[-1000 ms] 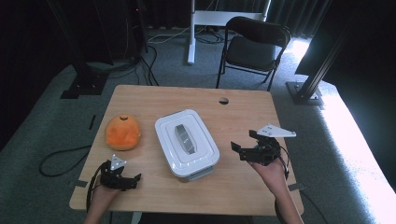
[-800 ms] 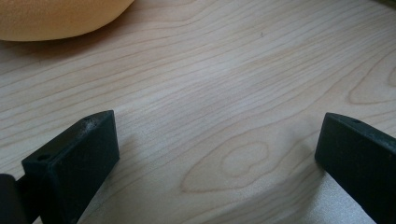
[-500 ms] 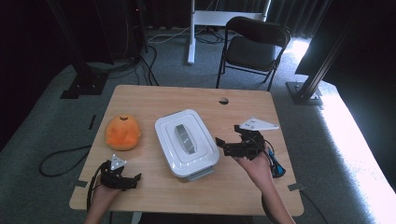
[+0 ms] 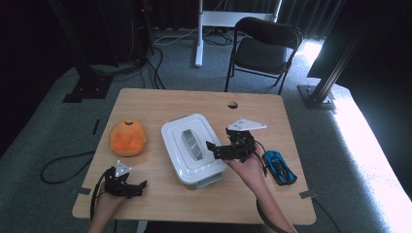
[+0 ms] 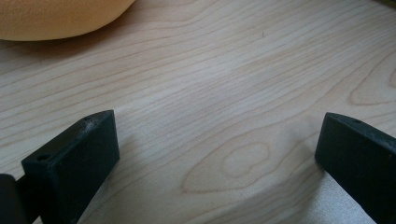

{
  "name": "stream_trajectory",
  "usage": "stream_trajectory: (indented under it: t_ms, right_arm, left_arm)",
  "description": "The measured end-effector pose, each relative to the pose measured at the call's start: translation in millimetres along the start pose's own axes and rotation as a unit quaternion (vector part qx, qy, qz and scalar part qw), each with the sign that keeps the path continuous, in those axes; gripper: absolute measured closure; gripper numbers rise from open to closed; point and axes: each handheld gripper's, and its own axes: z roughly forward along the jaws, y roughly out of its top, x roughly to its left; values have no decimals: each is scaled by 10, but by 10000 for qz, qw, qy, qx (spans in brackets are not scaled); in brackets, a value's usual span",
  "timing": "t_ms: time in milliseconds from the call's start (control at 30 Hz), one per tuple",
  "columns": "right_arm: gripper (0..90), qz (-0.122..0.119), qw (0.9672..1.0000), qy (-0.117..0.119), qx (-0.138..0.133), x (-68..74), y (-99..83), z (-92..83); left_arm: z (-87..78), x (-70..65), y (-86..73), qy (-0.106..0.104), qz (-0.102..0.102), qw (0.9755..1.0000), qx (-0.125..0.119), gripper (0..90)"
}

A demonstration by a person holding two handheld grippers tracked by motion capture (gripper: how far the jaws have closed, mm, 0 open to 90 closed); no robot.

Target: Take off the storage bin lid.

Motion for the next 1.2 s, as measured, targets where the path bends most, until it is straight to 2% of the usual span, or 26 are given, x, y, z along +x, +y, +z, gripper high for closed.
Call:
stream_trajectory:
  t_ms: [333, 367, 400, 533, 667, 800, 833, 900, 967, 1000, 1033, 1067, 1100, 1200]
  right_arm:
    - [134, -100, 9995, 171, 235, 156, 28, 283]
    - [135, -148, 9994, 148, 274, 186, 16, 312]
    - [137, -225, 9988, 225, 369, 235, -9, 373]
    - [162, -349, 9982, 185, 459, 307, -48, 447]
    - [230, -469, 9969, 28, 632, 381, -112, 551]
    - [270, -559, 9960, -66, 700, 423, -149, 569]
    - [314, -557, 9957, -89, 733, 442, -172, 576]
    - [339, -570, 9955, -127, 746, 447, -184, 580]
    - [429, -571, 9954, -106, 765, 440, -223, 588]
    - [429, -571, 9954, -106, 765, 440, -223, 588]
    - [490, -538, 9957, -60, 754, 438, -247, 587]
    - [490, -538, 9957, -60, 754, 438, -247, 587]
    - [550, -545, 9956, -18, 765, 433, -255, 583]
    - [627, -519, 9956, 107, 767, 438, -259, 579]
  left_arm:
    - [0, 0, 0, 1, -1, 10000, -1, 1]
    - [0, 0, 0, 1, -1, 10000, 0, 1]
    - [0, 0, 0, 0, -1, 10000, -2, 1]
    - [0, 0, 0, 2, -2, 10000, -5, 1]
    - [1, -1, -1, 1, -11, 10000, -7, 1]
    - [1, -2, -1, 1, -13, 10000, -10, 1]
    - [1, -2, -1, 1, -13, 10000, -10, 1]
    - [0, -1, -1, -2, -11, 10000, -3, 1]
    - [0, -2, -1, 0, -14, 10000, -2, 1]
    - [0, -2, -1, 1, -15, 10000, -2, 1]
    - [0, -2, -1, 0, -15, 10000, -1, 1]
    - [0, -2, -1, 0, -15, 10000, -1, 1]
    - [0, -2, -1, 0, -14, 10000, -1, 1]
    - [0, -2, -1, 1, -16, 10000, -2, 1]
